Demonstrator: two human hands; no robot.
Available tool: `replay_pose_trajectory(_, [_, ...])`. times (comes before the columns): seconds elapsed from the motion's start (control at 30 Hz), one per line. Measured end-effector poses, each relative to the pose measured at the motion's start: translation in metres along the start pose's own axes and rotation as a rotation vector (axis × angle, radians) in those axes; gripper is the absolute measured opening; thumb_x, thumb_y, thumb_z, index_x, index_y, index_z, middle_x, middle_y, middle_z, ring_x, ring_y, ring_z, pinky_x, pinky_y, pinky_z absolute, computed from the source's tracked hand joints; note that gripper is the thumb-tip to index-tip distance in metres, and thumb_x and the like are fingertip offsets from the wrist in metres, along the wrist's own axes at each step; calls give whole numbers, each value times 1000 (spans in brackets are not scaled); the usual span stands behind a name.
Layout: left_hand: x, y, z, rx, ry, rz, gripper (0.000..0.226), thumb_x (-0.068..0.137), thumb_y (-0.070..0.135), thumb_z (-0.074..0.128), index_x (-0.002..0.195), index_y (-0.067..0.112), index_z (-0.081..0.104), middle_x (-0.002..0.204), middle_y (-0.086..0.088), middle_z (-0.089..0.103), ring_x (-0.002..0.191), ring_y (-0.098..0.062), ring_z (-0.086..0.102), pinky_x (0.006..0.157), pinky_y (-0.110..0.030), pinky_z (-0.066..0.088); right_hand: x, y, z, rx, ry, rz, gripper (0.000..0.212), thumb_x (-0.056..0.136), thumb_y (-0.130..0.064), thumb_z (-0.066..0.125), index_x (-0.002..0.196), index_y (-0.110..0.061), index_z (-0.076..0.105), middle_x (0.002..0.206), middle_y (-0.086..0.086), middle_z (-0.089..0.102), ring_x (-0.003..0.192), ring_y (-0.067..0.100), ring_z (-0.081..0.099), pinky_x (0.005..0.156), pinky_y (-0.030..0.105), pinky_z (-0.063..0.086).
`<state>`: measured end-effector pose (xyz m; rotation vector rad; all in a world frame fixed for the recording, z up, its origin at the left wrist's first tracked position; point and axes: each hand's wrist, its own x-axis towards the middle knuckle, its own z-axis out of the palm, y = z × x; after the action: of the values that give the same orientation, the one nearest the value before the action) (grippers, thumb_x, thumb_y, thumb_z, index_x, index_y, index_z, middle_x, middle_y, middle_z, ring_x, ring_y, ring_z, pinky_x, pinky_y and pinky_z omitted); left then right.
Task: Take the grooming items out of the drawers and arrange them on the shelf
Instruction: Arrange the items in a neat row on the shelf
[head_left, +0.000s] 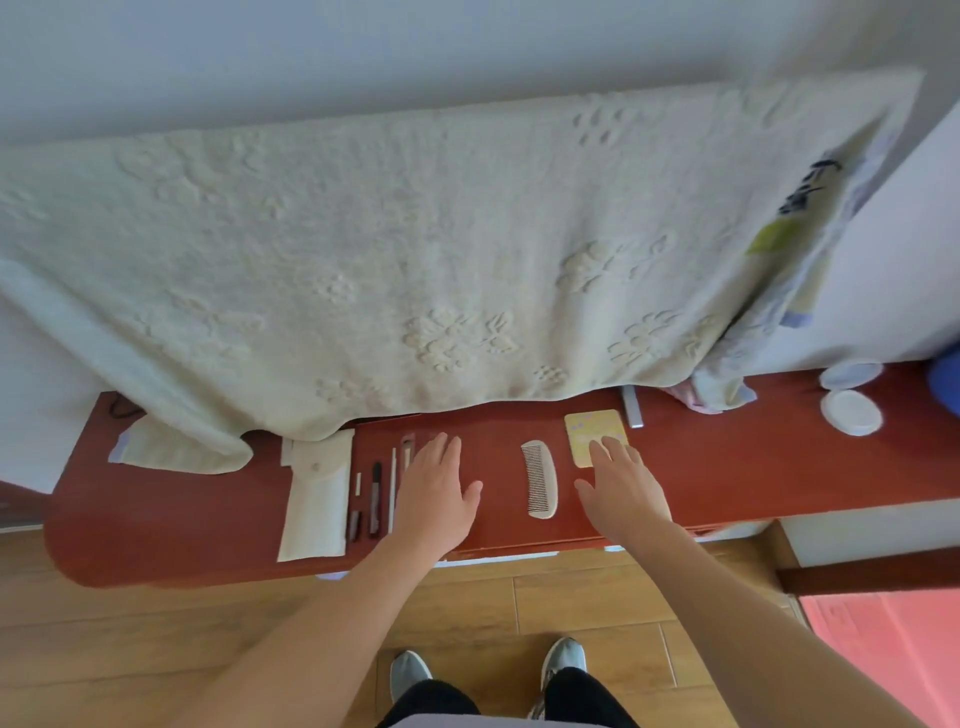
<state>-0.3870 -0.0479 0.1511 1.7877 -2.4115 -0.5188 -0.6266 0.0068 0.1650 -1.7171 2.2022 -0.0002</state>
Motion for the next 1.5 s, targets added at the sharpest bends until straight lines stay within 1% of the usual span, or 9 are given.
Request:
replay_pose_trajectory(0.13, [8,45,18,-3,-63,37,68,99,44,51,153,11,29,157,-6,31,145,-23,28,118,-34,24,3,38,1,27,-23,37,52,97,-39,48,142,-16,35,143,5,40,128,24,39,98,33,44])
replay_pose_trajectory(0.27, [14,72,36,-3,-144,38,64,96,40,57,149,13,35,144,-5,41,129,-24,42,107,-38,41,8,55,8,64,-69,56,46,97,-36,49,136,-15,39,129,8,46,117,24,46,92,34,46])
replay_pose_trajectory(0.37, [18,86,49,-12,-188,30,59,95,39,58,145,15,40,136,-2,44,119,-24,48,96,-40,49,11,59,16,92,-96,44,49,97,-36,50,139,-14,36,126,8,47,116,25,47,91,34,47])
replay_pose_trajectory(0.47, [21,94,60,10,-205,29,56,94,41,60,141,17,44,133,-3,44,113,-24,51,91,-40,52,13,61,27,119,-108,23,55,97,-37,50,144,-14,32,130,8,46,119,24,45,94,33,45])
replay_pose_trajectory(0.7, [25,98,76,63,-212,22,50,92,42,63,134,19,48,128,-4,44,109,-22,54,85,-35,55,17,65,38,130,-111,2,47,98,-32,51,139,-14,38,128,9,47,115,24,47,92,33,46])
replay_pose_trajectory(0.97, [28,103,80,4,-180,-10,43,90,33,67,127,16,52,120,-3,44,101,-22,59,83,-34,55,23,55,41,146,-144,8,30,96,-23,51,123,-13,46,120,9,50,97,28,60,78,34,49])
replay_pose_trajectory(1.13, [27,102,81,-5,-168,-29,45,89,35,68,127,17,52,119,-3,46,100,-21,59,82,-33,55,24,52,40,132,-165,11,32,96,-22,50,127,-12,45,121,9,49,96,29,61,76,32,47])
replay_pose_trajectory(1.37, [23,86,76,-41,-147,-101,41,90,31,68,126,18,52,118,-4,43,93,-22,59,82,-31,55,26,41,37,148,-166,62,33,89,-19,51,121,-11,48,112,11,51,87,30,59,66,30,43])
replay_pose_trajectory(1.5, [22,67,71,-30,-146,-139,39,89,31,67,123,17,53,117,-5,41,92,-24,58,83,-35,55,26,24,38,155,-161,67,35,88,-19,52,121,-11,48,111,11,51,86,31,59,65,30,42])
